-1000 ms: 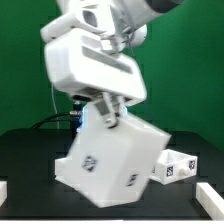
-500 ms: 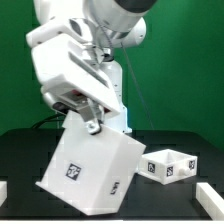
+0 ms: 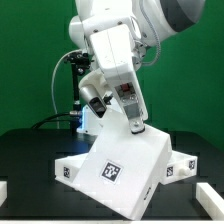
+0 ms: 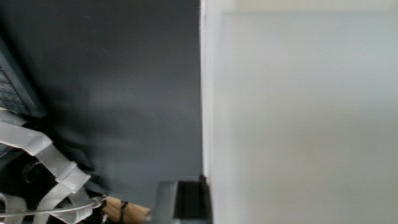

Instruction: Assemble drawer

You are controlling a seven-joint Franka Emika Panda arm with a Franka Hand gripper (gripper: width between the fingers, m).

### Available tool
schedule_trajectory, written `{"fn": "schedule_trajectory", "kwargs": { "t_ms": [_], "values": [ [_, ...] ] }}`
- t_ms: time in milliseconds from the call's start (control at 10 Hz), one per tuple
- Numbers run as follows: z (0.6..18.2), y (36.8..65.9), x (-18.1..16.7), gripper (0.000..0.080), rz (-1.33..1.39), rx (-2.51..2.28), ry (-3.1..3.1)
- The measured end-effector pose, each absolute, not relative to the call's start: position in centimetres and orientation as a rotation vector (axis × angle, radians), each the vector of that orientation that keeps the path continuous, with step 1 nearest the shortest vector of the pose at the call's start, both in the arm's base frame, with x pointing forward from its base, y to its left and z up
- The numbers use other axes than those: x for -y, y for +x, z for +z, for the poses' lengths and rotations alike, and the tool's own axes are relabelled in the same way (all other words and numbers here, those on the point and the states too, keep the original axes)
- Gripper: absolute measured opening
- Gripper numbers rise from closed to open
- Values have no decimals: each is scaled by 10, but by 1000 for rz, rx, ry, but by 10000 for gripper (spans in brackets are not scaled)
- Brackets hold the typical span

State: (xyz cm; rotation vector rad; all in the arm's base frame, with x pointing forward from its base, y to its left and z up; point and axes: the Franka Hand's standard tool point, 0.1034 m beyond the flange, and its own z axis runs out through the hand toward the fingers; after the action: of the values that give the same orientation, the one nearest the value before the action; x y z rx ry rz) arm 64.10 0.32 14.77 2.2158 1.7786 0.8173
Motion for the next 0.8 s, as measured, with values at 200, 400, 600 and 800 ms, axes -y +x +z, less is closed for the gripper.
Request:
{"fn": "schedule_trajectory", "kwargs": {
  "t_ms": [200, 400, 600, 800],
  "values": [
    [148, 643, -4, 33, 810, -1784, 2212],
    [154, 647, -29, 33, 800, -1901, 2091],
    [157, 648, -49, 33, 787, -2001, 1972],
    [155, 648, -45, 33, 785, -1976, 2006]
  ]
}}
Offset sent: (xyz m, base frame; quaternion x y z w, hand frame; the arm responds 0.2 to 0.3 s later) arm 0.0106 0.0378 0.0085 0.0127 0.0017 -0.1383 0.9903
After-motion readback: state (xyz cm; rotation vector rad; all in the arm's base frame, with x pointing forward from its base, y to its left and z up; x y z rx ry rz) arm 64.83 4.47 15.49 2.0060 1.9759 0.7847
